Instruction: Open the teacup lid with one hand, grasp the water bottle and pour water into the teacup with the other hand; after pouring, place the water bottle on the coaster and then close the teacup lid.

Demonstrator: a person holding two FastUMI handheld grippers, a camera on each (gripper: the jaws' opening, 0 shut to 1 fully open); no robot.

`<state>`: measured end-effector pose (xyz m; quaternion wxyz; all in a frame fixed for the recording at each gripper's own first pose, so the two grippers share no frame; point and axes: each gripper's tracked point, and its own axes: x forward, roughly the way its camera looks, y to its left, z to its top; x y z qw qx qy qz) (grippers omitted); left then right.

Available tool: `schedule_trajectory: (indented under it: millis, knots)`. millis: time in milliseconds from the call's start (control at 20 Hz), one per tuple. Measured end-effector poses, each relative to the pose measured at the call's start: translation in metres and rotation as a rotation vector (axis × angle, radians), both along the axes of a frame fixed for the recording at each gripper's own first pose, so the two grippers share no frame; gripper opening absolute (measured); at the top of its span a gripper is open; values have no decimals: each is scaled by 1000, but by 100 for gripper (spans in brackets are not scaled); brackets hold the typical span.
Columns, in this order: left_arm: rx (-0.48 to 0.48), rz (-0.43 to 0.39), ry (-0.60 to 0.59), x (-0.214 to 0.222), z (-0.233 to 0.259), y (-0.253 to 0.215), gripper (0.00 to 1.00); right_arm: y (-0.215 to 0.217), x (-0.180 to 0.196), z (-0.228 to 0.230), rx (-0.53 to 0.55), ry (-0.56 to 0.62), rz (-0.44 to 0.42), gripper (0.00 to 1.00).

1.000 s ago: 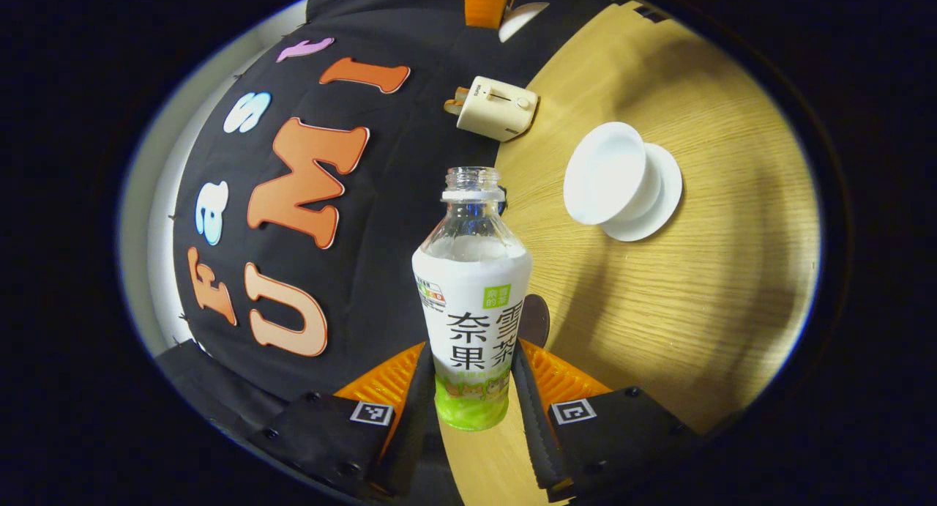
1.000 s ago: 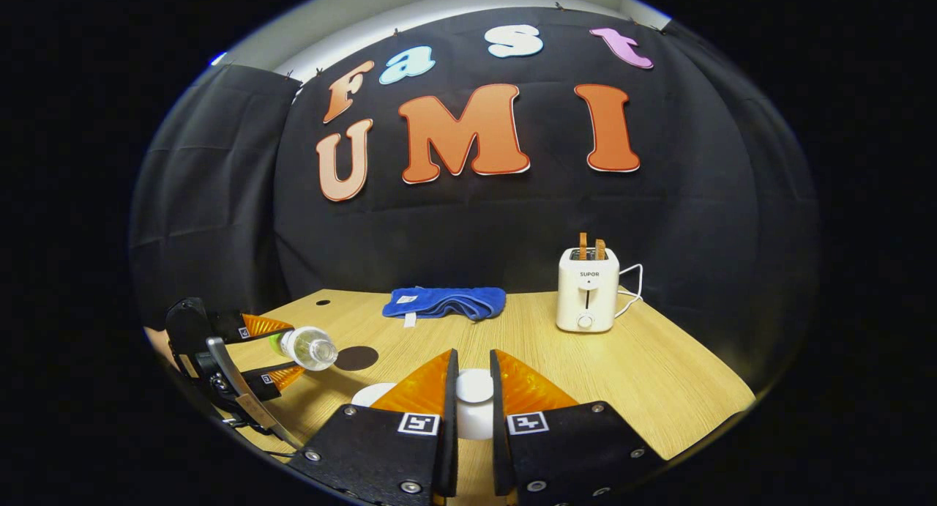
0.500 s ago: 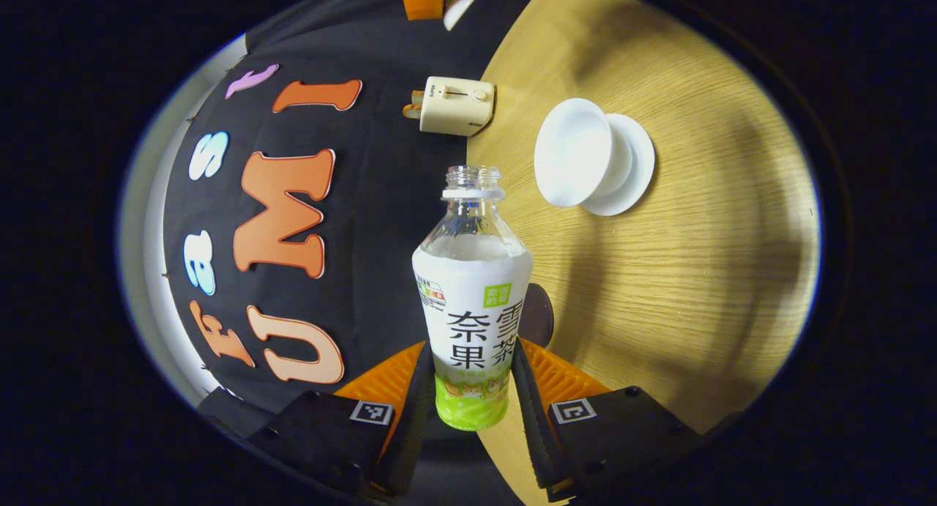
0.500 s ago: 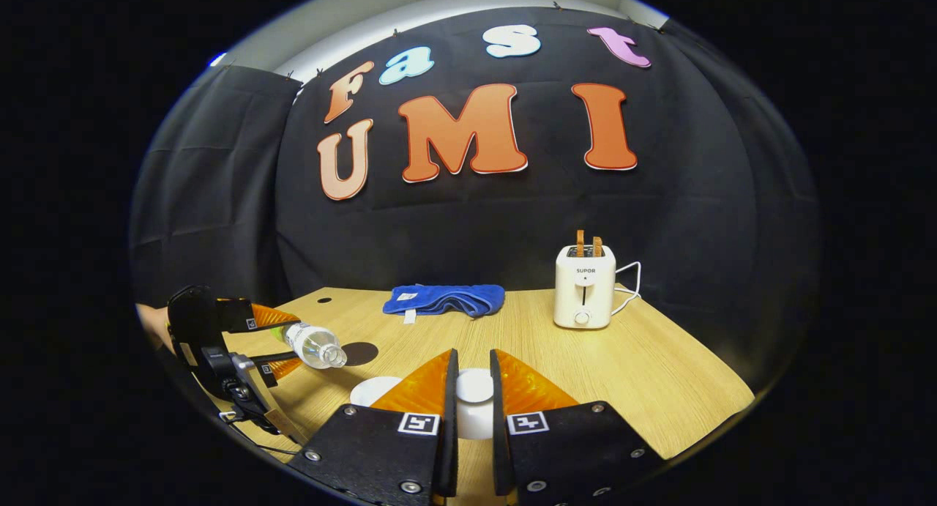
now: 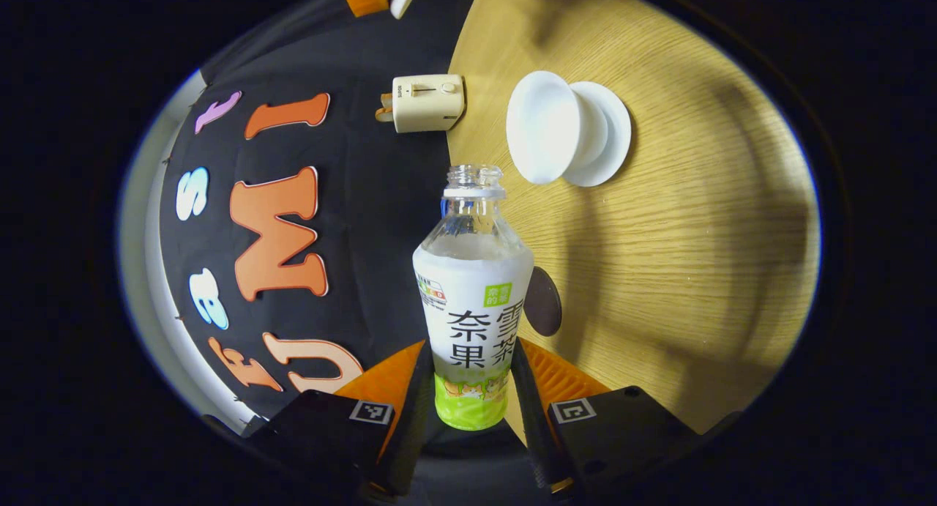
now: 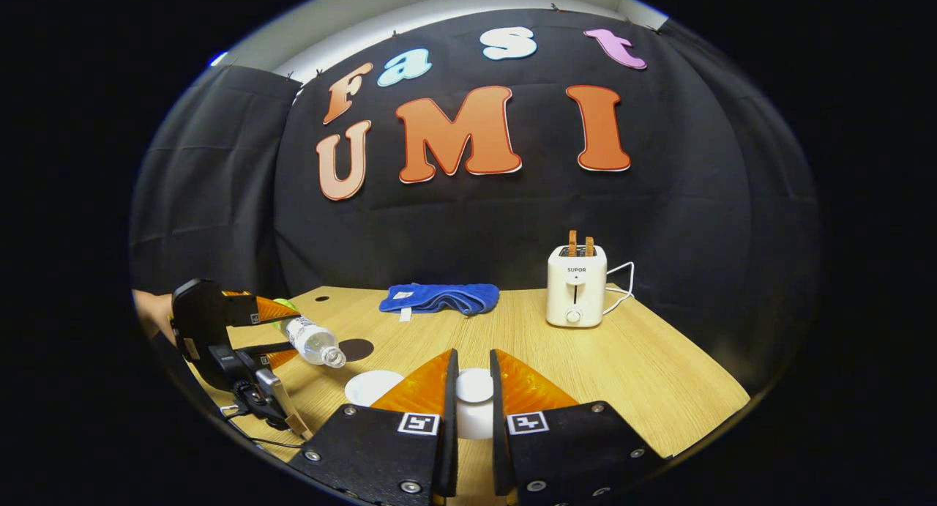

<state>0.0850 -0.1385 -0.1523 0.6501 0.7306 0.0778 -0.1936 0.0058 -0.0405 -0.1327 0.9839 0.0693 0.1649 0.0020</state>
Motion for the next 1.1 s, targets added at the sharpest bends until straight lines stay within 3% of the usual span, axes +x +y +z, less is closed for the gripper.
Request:
schedule_trajectory:
  millis: [50,200,300,350,450,700,750,1100]
  knots:
    - [13,-7,-6,1,1,-1,67,-1,0,-2,0,2,-2,19]
    - [50,-19,-22,2,3,-1,64,-5,-3,-8,6,18,-6,19]
    - [78,-28,-23,4,2,0,67,-5,-4,-11,10,24,-4,19]
    - [92,-32,-22,5,3,0,60,-5,-4,-12,8,27,-2,19]
    - [111,-43,-25,6,4,-2,64,-7,-4,-11,5,25,-1,19]
    - [138,-60,-43,13,9,-7,64,-7,-4,-14,13,28,1,19]
    - [144,-64,-47,14,10,-8,60,-9,-4,-15,12,28,-2,19]
    - [173,-70,-56,16,14,-9,64,-8,-6,-18,27,31,-3,19]
